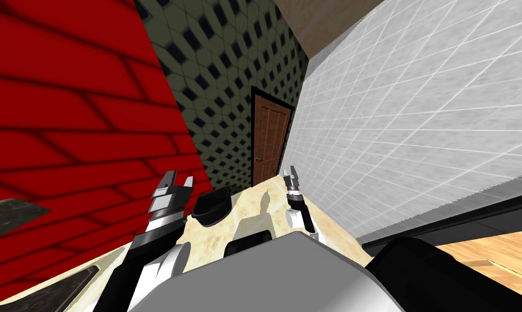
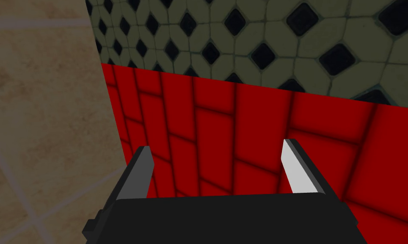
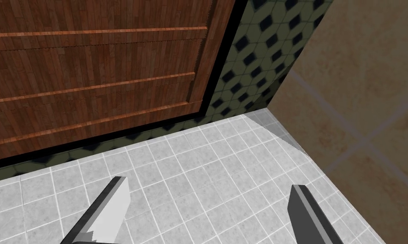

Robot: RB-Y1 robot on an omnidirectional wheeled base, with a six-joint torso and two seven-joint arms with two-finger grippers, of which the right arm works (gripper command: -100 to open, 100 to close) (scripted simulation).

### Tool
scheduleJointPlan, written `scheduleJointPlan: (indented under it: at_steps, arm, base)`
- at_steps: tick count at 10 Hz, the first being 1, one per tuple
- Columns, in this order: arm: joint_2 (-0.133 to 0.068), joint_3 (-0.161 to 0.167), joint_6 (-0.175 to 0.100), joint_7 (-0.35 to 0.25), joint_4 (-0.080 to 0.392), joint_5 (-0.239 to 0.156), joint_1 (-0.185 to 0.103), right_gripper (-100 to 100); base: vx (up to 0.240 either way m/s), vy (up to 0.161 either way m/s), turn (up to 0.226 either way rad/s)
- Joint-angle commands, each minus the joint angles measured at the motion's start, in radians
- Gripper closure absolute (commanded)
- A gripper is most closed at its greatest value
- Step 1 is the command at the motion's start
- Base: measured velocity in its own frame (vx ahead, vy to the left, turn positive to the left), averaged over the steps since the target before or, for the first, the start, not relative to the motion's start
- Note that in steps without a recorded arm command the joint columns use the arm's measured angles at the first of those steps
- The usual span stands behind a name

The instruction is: Pull the door open

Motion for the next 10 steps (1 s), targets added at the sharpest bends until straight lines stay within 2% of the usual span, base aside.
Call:
scheduleJointPlan:
  at_steps: [1, 10]
  arm:
    - [-0.011, 0.004, -0.011, -0.006, 0.039, -0.002, -0.013, -100]
    - [-0.068, 0.035, -0.07, -0.04, 0.255, -0.013, -0.069, -100]
  base:
    - [0.089, -0.02, 0.059]
    - [0.099, -0.015, 0.055]
